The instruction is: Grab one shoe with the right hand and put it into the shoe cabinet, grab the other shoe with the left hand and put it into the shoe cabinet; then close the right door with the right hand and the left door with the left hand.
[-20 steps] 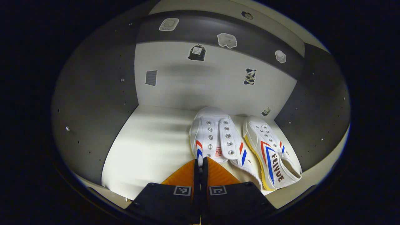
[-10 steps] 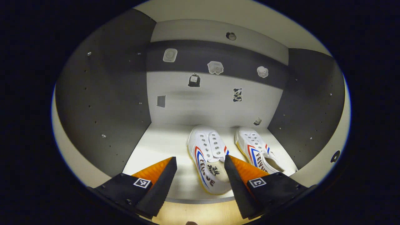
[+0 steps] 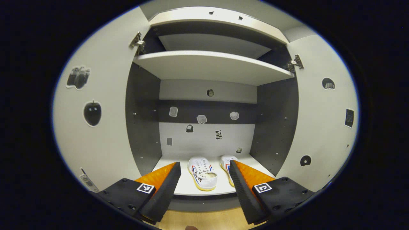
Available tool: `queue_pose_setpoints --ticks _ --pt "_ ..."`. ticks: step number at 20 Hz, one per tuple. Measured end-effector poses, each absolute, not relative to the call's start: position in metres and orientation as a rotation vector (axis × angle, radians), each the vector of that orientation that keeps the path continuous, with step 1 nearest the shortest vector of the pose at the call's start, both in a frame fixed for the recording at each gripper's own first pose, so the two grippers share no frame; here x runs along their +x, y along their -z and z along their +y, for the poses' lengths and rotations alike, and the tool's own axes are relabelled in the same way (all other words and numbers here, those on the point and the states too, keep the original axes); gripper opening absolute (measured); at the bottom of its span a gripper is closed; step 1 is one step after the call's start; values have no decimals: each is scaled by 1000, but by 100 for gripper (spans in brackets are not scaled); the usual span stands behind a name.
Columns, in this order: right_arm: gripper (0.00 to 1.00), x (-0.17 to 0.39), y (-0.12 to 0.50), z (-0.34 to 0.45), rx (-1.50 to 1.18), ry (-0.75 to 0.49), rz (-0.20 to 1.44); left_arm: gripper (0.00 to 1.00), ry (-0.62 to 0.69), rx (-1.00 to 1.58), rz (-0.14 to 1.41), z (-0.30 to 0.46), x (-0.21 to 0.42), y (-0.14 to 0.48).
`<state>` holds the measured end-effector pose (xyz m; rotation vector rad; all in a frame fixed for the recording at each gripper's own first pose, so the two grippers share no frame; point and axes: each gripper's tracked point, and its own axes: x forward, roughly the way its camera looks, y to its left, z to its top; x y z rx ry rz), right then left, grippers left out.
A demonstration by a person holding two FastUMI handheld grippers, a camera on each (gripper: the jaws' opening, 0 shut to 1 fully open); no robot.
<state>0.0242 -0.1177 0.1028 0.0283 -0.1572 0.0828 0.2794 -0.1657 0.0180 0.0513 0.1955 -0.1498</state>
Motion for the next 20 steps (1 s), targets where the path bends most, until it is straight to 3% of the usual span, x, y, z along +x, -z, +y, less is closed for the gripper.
queue_pose_setpoints --ticks 11,12,14,20 --pt "93 27 -85 -226 12 126 -122 97 42 61 96 -85 160 -51" --pt "88 29 -81 -234 13 142 -113 97 26 58 92 -74 153 -53" --pt "93 36 -70 -248 14 168 -86 97 -18 70 84 -52 142 -56" --pt "93 52 -54 -240 21 135 -44 97 -83 74 56 -20 125 -66"
